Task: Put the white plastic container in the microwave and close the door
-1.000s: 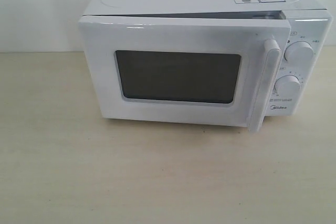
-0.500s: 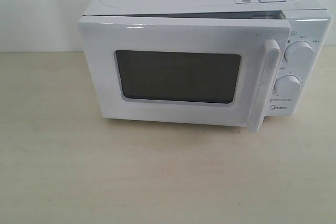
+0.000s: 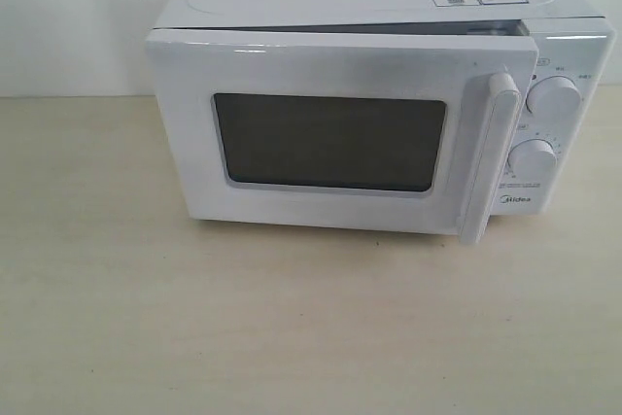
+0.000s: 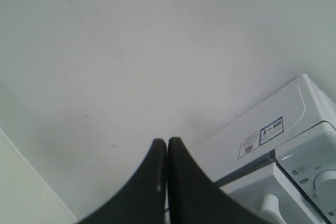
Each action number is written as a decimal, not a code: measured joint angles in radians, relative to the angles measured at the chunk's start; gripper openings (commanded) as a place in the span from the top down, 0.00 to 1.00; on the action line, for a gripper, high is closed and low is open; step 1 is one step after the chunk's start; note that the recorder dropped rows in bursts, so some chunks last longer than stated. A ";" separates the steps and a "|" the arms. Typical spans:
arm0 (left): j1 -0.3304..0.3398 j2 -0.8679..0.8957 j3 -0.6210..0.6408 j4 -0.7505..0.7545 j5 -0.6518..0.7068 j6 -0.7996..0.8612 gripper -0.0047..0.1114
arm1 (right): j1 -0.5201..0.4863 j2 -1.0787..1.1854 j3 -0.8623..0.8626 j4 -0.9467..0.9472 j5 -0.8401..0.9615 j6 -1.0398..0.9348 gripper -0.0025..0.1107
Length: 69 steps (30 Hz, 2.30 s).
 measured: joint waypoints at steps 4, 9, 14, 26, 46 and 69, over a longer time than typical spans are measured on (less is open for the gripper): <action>0.000 0.000 0.000 0.000 0.000 0.000 0.93 | 0.093 0.062 -0.041 -0.004 0.022 -0.119 0.98; 0.000 0.000 0.000 0.000 0.000 0.000 0.93 | 0.241 0.192 -0.096 0.023 0.174 -0.184 0.98; 0.000 0.000 0.000 0.000 0.000 0.000 0.93 | 0.397 0.341 -0.143 0.107 0.382 -0.249 0.98; 0.000 0.000 0.000 0.000 0.000 0.000 0.93 | 0.626 0.603 -0.165 0.195 0.391 -0.529 0.98; 0.000 0.000 0.000 0.000 -0.002 -0.014 0.93 | 0.435 1.083 -0.173 0.163 -0.259 -0.602 0.98; 0.000 0.000 0.000 0.000 -0.002 -0.016 0.93 | 0.681 1.172 0.056 0.784 -1.100 -1.108 0.98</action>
